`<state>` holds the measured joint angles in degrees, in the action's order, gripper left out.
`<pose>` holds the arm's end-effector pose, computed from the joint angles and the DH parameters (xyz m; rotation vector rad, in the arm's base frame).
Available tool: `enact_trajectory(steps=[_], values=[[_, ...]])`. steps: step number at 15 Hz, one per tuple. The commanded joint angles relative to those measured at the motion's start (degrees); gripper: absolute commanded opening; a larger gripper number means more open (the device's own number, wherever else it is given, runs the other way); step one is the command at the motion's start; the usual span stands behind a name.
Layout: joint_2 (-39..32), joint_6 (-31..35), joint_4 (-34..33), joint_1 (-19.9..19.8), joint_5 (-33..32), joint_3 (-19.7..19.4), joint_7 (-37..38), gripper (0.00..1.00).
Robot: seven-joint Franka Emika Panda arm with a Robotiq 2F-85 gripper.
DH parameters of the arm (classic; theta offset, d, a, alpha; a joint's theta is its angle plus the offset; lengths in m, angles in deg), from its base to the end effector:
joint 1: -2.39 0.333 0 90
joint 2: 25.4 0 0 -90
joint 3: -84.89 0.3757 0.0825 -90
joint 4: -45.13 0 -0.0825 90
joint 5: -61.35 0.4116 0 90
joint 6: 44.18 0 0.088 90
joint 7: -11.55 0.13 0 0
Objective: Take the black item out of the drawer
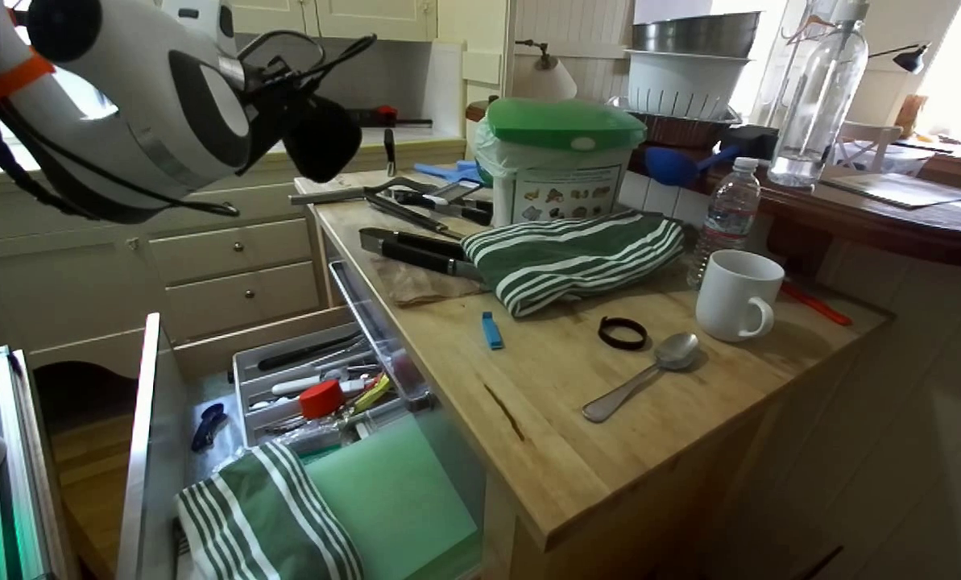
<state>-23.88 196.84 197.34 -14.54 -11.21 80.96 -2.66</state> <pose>0.4081 0.0039 0.4276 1.8648 1.6614 1.8467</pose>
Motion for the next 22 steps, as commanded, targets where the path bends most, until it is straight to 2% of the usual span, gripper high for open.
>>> enact_trajectory(steps=[1,4,5,8,12,14,15,16,20,21,22], values=[[7.6,-8.1,-4.6,1.8,3.1,-4.1,9.2,0.07],[11.3,-18.7,-10.6,1.8,1.8,-6.6,17.0,0.07],[12.4,-22.2,-12.9,-0.4,-0.2,-5.7,20.6,0.07],[13.1,-32.9,-19.4,-1.4,-6.2,-7.4,28.7,0.07],[10.0,-44.4,-24.6,-2.4,-12.2,-9.9,35.9,0.07],[6.8,-49.1,-24.9,-2.2,-12.8,-11.1,37.1,0.07],[3.9,-46.3,-23.6,-1.2,-11.8,-12.6,37.7,0.07],[8.9,-47.2,-22.8,-2.3,-10.6,-11.2,34.8,0.3],[3.5,-47.0,-22.9,-1.9,-10.6,-12.0,36.0,0.3],[2.1,-47.2,-22.4,-1.0,-11.0,-11.7,37.3,0.07],[1.5,-50.6,-22.7,-0.5,-10.2,-11.0,38.6,0.07]])
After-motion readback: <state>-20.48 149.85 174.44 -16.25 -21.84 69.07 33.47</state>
